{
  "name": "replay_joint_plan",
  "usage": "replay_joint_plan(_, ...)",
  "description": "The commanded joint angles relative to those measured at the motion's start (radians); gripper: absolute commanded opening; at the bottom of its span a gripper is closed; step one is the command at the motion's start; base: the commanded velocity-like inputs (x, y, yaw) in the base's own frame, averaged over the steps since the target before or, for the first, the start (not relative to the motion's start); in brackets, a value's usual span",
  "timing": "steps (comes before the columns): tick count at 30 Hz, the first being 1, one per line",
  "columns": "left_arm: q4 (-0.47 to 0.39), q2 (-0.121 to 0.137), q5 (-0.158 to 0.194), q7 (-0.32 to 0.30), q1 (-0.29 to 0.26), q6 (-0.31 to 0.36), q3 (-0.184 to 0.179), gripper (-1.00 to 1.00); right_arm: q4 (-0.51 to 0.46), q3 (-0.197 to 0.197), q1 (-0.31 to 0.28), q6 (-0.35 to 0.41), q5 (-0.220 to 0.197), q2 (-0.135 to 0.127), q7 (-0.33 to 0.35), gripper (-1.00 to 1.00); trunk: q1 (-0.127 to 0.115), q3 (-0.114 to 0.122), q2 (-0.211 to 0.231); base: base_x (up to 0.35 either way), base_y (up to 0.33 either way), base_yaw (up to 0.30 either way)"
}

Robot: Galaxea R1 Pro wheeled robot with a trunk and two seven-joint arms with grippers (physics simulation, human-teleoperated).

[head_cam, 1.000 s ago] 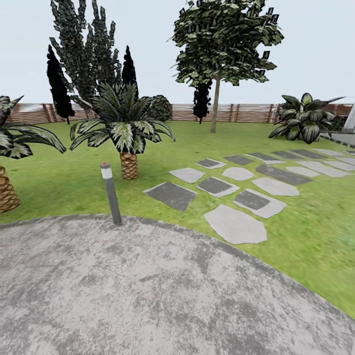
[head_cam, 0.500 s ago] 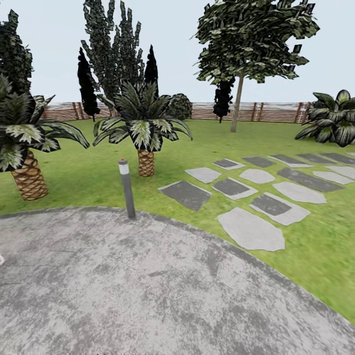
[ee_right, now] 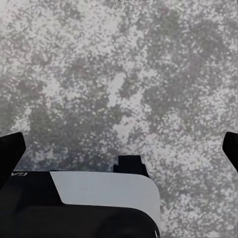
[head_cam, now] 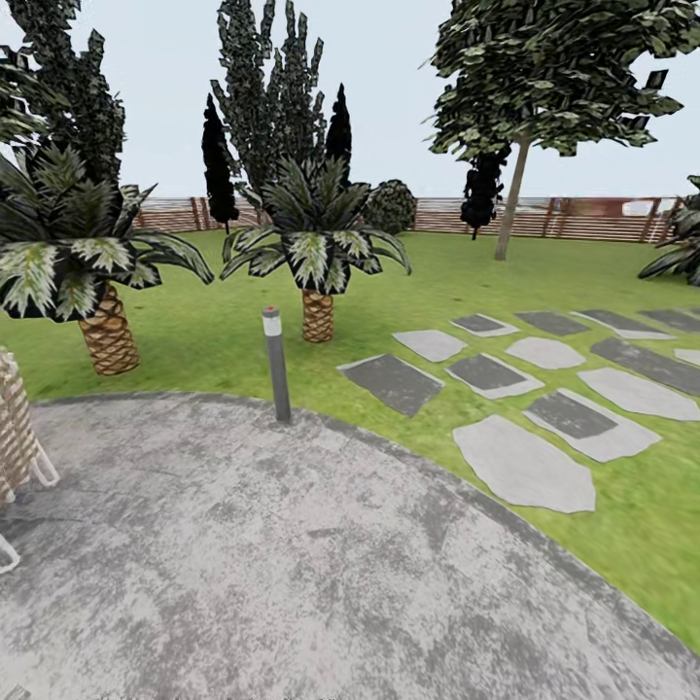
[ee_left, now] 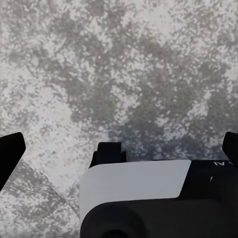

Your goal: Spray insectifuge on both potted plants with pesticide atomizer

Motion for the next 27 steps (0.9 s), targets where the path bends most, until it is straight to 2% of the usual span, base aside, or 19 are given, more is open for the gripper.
replay_joint_plan(1,0.0,0.0,0.0,0.002,-0.001,-0.001,0.0,1.0,-0.001,0.0,0.0,0.0,-0.001,0.0,0.0,1.0,0.0,-0.002,0.0,0.0,-0.007,0.239)
replay_joint_plan(10,0.0,0.0,0.003,0.003,-0.001,-0.002,0.004,1.0,-0.001,0.0,0.0,0.0,-0.001,0.0,0.0,1.0,0.0,-0.009,0.0,0.0,-0.001,0.239)
replay_joint_plan(27,0.0,0.0,0.005,0.003,-0.001,-0.001,0.004,1.0,-0.001,-0.001,0.0,0.0,-0.001,0.0,0.0,1.0,0.065,-0.076,-0.119,0.0,0.0,0.239)
